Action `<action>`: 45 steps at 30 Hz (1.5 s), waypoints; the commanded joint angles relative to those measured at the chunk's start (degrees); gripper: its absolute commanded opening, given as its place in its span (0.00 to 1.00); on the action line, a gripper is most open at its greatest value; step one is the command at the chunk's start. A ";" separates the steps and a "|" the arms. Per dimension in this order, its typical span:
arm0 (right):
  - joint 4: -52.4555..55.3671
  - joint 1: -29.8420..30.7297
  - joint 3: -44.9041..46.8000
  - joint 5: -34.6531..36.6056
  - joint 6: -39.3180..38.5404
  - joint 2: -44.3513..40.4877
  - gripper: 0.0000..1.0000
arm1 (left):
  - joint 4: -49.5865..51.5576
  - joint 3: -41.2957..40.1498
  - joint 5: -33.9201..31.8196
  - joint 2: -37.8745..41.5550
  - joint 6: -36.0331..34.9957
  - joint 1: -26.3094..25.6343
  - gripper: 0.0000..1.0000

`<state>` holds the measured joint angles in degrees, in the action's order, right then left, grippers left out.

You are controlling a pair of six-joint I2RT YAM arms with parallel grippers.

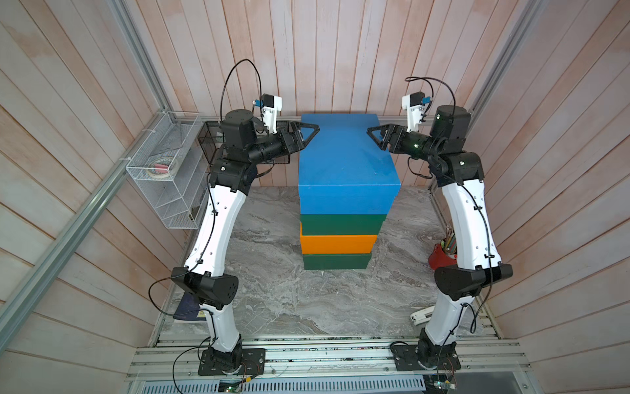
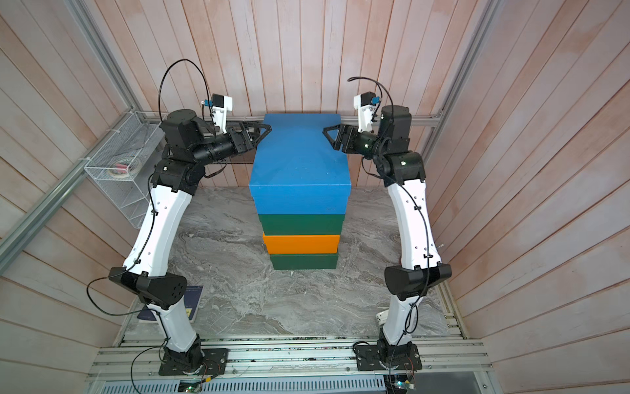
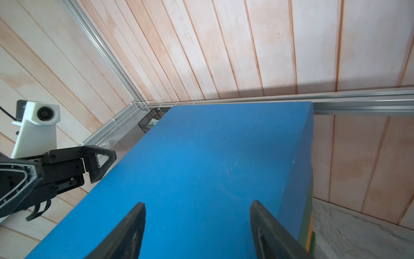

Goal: Stack the shoeboxes
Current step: Adjust the shoebox, then reset both arms

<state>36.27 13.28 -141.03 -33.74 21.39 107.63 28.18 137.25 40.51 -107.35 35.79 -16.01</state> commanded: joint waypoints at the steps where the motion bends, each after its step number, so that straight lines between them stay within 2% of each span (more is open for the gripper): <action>1: -6.40 0.95 2.09 -4.83 -0.05 -3.68 0.74 | -5.17 2.35 2.47 1.31 0.90 0.19 1.00; 7: -4.76 2.69 0.84 -1.90 -2.46 -5.14 0.75 | -7.96 2.52 2.38 3.12 2.54 0.19 1.00; 15: -8.52 6.41 1.99 -2.19 -3.78 -9.06 0.75 | -11.48 0.89 2.95 7.05 4.37 0.19 1.00; 20: -8.96 7.65 3.83 1.30 -3.90 -11.84 0.75 | -13.43 -3.84 1.93 11.62 3.39 0.19 1.00; 24: -8.51 7.66 8.61 5.77 -4.57 -15.11 0.75 | -10.45 -7.67 -0.72 14.67 -0.16 0.19 1.00; 28: -11.25 7.68 18.35 8.64 -5.41 -21.11 0.75 | -7.26 -12.41 -3.62 18.67 -4.00 0.20 1.00; 31: -13.14 7.72 25.39 12.07 -6.80 -25.92 0.75 | -5.77 -19.06 -8.69 23.93 -7.56 0.19 1.00; 37: -14.29 7.81 39.01 22.61 -8.37 -35.46 0.75 | -7.11 -37.71 -23.44 37.40 -12.85 0.19 1.00; 42: -16.78 8.15 53.12 36.88 -10.66 -44.07 0.76 | -5.85 -50.90 -33.18 46.51 -14.55 0.19 1.00; 44: -16.63 8.20 57.31 41.91 -10.84 -46.03 0.80 | -5.19 -56.46 -38.07 49.53 -15.41 0.19 1.00; 45: -17.18 8.23 59.76 44.07 -10.84 -47.09 0.97 | -4.74 -59.19 -40.57 50.83 -15.72 0.20 1.00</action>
<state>20.82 21.06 -85.76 -0.99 11.99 62.08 21.67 83.37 9.98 -58.37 22.92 -16.01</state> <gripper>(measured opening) 0.891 0.998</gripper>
